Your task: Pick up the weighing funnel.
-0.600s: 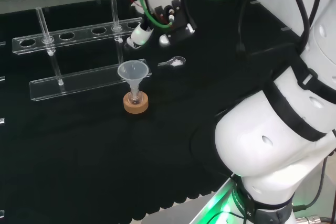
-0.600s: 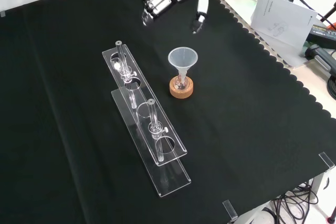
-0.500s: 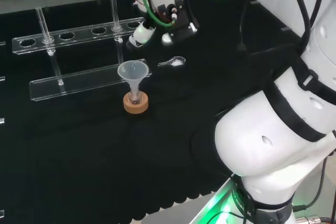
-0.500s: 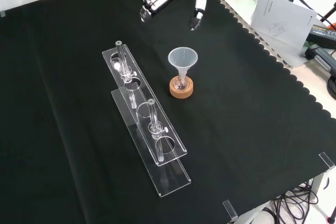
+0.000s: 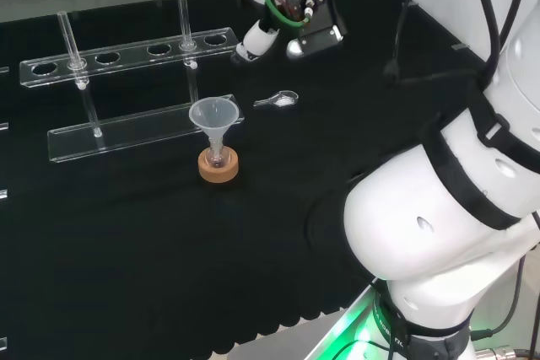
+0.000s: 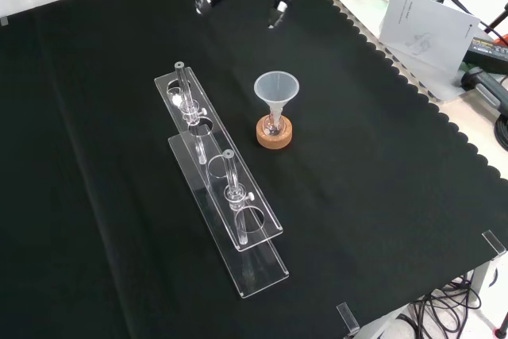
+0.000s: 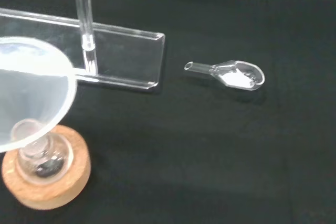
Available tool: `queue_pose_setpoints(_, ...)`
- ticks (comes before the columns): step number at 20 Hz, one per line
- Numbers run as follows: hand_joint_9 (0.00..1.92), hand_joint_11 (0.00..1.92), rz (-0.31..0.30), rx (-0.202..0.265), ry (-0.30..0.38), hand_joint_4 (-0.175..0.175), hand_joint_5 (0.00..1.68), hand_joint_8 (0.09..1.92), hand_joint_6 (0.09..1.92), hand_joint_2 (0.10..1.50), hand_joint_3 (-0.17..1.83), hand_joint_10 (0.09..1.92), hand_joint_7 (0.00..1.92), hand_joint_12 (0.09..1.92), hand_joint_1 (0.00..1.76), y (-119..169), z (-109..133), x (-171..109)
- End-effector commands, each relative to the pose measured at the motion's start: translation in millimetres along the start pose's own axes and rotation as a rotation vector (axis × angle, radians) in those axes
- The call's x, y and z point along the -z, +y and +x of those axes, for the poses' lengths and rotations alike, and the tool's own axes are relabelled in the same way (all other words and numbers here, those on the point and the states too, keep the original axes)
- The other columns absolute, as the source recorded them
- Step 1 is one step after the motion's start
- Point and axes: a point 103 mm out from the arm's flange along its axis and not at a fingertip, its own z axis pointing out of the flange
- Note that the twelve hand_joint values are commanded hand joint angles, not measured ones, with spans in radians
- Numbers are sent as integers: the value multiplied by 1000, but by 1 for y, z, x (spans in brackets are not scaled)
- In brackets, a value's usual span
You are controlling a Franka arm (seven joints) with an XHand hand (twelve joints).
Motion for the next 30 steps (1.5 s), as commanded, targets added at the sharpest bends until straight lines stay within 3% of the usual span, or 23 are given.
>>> queue_pose_setpoints(1, 474, 292, 26, -11, 2, -37, 373, 638, 87, 714, 364, 629, 210, 1360, 720, 32, -28, -8)
queue_pose_setpoints(13, 523, 329, 127, -3, -12, -33, 457, 639, 87, 682, 419, 589, 278, 1338, 757, 94, -65, -63)
queue_pose_setpoints(23, 529, 332, 188, 28, -25, -33, 466, 637, 87, 666, 445, 581, 284, 1336, 751, 120, -84, -115)
queue_pose_setpoints(30, 533, 333, 194, 58, -37, -34, 480, 639, 87, 660, 453, 581, 287, 1334, 748, 133, -87, -138)
